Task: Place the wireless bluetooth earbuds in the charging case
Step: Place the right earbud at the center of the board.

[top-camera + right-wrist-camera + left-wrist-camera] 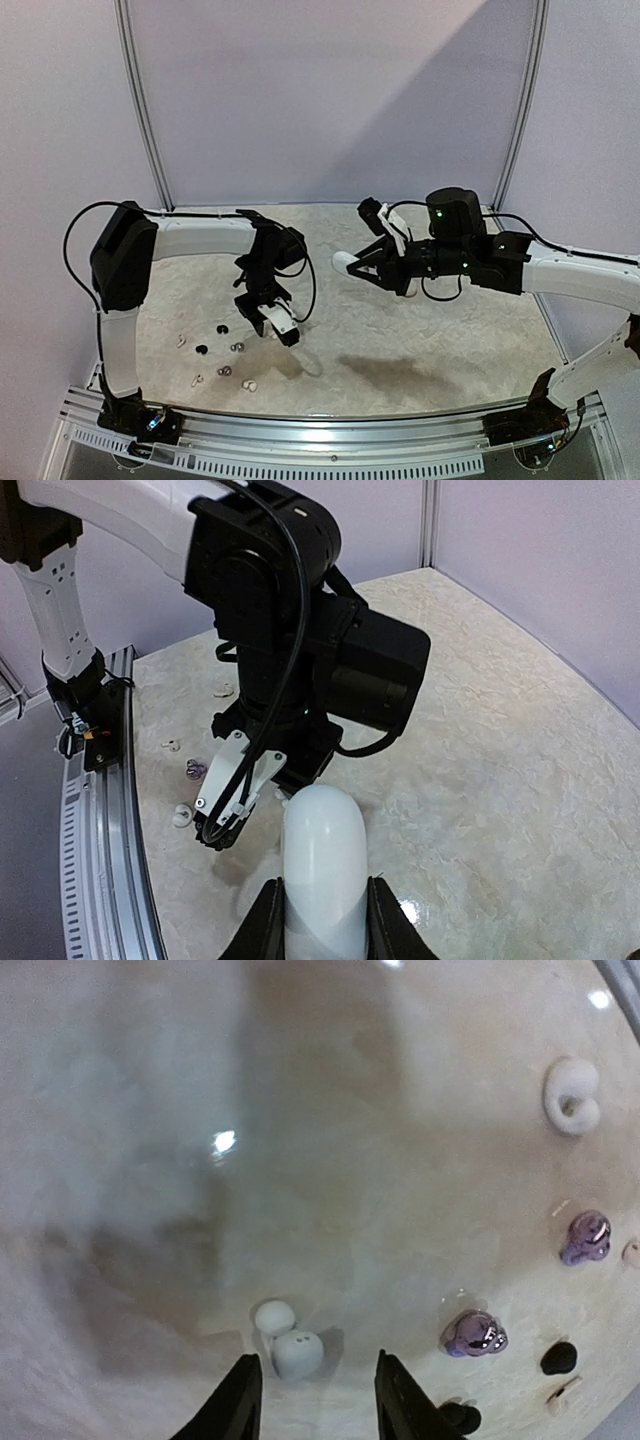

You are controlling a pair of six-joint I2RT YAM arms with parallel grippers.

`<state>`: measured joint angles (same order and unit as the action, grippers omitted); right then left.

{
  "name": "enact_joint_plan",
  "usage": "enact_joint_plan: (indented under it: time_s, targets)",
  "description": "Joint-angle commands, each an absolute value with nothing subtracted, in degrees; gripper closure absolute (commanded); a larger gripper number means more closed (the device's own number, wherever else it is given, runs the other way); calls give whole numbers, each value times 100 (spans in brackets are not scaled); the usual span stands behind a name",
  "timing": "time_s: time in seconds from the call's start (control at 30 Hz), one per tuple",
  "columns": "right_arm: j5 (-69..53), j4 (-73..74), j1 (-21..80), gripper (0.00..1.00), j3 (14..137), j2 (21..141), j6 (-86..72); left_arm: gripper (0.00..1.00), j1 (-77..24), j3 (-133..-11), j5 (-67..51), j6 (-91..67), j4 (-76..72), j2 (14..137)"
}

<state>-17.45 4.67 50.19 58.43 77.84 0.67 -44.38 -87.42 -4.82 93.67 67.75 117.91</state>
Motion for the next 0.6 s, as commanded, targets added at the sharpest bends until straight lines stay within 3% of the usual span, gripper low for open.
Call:
enact_joint_plan:
  time_s: [0.0, 0.57]
  targets:
    - [-1544, 555, 5008, 95, 5732, 7562, 26, 56, -4552, -9069, -359, 10278, 7691, 12111]
    - [-1810, 551, 5009, 94, 5992, 7837, 88, 45, -4411, -8684, -634, 8838, 7501, 11013]
